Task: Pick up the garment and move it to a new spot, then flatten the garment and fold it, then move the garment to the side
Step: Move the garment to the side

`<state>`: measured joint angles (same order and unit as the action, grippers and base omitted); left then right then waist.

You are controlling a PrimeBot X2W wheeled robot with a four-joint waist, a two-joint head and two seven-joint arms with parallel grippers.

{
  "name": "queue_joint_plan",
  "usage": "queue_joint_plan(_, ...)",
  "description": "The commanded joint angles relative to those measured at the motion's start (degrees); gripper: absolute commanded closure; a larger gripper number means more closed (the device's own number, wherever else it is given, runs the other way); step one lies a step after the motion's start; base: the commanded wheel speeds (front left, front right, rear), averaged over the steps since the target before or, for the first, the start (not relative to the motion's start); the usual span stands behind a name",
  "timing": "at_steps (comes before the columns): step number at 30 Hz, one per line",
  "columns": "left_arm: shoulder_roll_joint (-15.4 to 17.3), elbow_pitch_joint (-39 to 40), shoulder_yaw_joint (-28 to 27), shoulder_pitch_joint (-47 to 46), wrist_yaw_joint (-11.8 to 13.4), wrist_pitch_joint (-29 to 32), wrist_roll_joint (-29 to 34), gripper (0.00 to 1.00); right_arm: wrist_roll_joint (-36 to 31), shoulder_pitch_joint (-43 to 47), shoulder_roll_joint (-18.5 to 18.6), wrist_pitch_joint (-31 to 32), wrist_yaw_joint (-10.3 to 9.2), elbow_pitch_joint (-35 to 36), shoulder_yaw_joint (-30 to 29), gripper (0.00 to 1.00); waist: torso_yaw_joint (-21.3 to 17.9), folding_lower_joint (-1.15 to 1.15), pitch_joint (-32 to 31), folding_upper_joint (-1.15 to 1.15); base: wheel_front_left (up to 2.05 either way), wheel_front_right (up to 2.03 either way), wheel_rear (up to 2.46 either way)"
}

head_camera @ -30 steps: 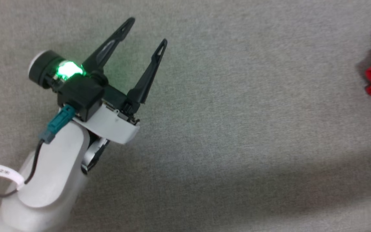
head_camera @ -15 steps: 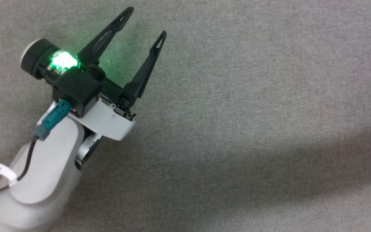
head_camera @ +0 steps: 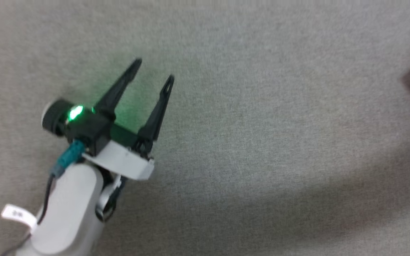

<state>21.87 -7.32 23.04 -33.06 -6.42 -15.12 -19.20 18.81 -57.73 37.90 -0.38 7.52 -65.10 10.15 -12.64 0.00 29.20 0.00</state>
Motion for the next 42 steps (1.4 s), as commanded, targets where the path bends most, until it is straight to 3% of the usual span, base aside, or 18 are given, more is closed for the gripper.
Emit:
queue_joint_plan(1,-0.7,-0.1,-0.9,2.0,0.4,0.0,-0.2,0.00,1.5,1.7,-0.3,-1.1,-0.06,0.5,0.3,0.00,1.5,0.00,-4.7,0.00,0.00,0.00,0.00)
queue_joint_plan(8,-4.2,-1.3,-5.2,10.6,0.1,0.0,-0.2,0.00,7.7,8.5,-3.2,-3.4,-0.06,5.3,4.4,0.00,4.3,0.00,-12.0,0.00,0.00,0.00,0.00)
queue_joint_plan(17,-6.9,-5.7,-10.9,19.9,-0.5,0.0,-0.5,0.00,11.9,19.0,-9.4,-7.1,-0.06,14.3,15.2,0.00,7.1,0.00,-20.6,0.00,0.00,0.00,0.00)
queue_joint_plan(24,-8.7,-8.2,-15.5,24.7,-0.6,0.0,-0.3,0.00,14.6,23.7,-13.7,-12.8,-0.06,18.5,17.7,0.00,9.3,0.00,-25.4,0.00,0.00,0.00,0.00)
queue_joint_plan(29,-9.9,-9.0,-18.1,27.7,-0.8,0.0,0.4,0.00,14.3,28.2,-15.3,-14.6,-0.06,22.4,16.4,0.00,11.4,0.00,-29.1,0.00,0.00,0.00,0.00)
queue_joint_plan(42,-12.7,-6.7,-22.1,35.1,-1.0,0.0,1.7,0.00,8.8,43.6,-19.0,-14.9,-0.06,36.7,5.4,0.00,12.9,0.00,-32.2,0.00,0.00,0.00,0.00)
